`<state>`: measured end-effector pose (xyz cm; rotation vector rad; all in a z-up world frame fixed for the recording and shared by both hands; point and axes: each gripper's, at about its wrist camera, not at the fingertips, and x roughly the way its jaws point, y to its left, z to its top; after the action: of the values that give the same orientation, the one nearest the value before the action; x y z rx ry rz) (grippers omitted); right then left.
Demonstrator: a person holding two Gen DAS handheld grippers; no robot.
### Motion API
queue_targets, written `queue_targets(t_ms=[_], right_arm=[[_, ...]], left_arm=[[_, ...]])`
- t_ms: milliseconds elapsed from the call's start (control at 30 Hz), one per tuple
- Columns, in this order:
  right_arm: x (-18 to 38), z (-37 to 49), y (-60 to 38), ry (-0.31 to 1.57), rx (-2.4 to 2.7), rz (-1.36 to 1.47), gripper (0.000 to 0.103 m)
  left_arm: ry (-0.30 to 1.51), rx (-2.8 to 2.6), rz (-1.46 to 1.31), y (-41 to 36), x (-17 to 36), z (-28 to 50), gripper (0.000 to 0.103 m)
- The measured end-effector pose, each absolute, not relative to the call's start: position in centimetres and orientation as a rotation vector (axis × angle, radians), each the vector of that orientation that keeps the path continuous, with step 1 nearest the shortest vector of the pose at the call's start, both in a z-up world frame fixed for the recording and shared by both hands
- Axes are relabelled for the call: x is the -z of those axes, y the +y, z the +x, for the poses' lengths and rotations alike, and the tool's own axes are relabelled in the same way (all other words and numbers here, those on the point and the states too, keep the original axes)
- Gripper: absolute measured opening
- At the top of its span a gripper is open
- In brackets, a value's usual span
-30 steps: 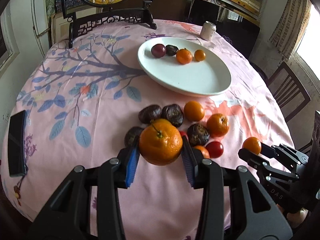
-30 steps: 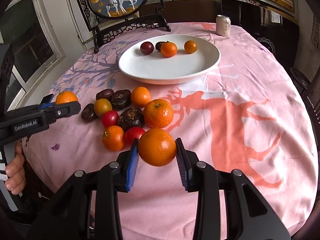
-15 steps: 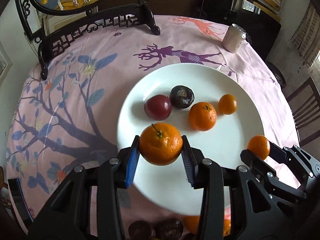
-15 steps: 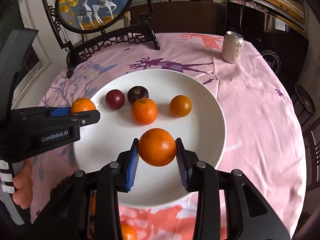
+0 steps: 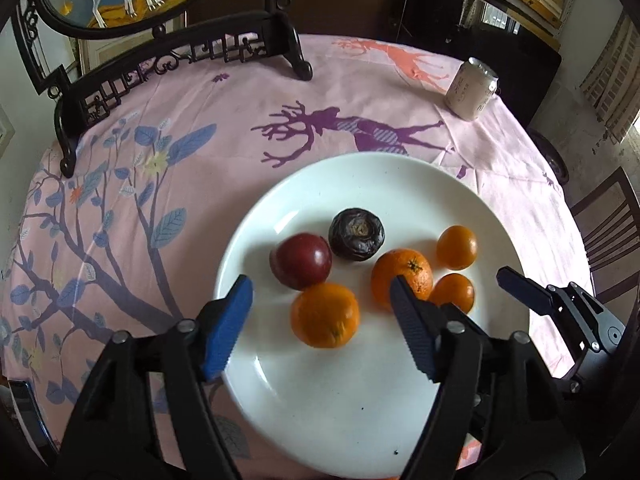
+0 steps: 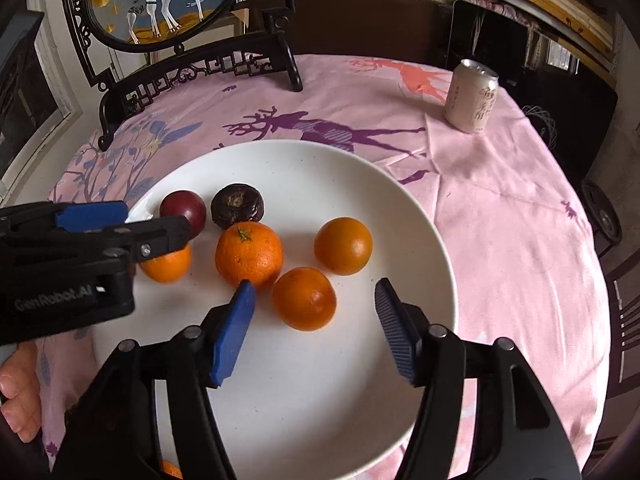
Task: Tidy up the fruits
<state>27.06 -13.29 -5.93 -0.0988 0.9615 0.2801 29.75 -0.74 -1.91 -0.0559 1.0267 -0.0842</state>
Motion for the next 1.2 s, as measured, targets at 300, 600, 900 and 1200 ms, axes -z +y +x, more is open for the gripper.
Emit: queue_targets(t_ms=[300,600,900,1200], right_arm=[[2.7,14.9,-14.9,0.92,-0.327,-0.061,0.075],[3.8,5.0,-15.2,0.886,-0.292,-0.011,0.093],[4.0,2.3,-12.8,0.892,-0.357,-0.041,0.093],[5.7,1.5,-7.6,0.937,-0.577,-0.072,0.076]], left_arm=[[0.851,0.053,-0.049,2.8,-2.0,16.1,0.092],[0.811,-0.017,-0.059,5.2,1.6,4.7,0.092],[0.814,-0.067,-0.075,7.5,2.3,2.4,0.092],[0.816,-0.133,-0.115,10.7,2.9,1.7,0.092]])
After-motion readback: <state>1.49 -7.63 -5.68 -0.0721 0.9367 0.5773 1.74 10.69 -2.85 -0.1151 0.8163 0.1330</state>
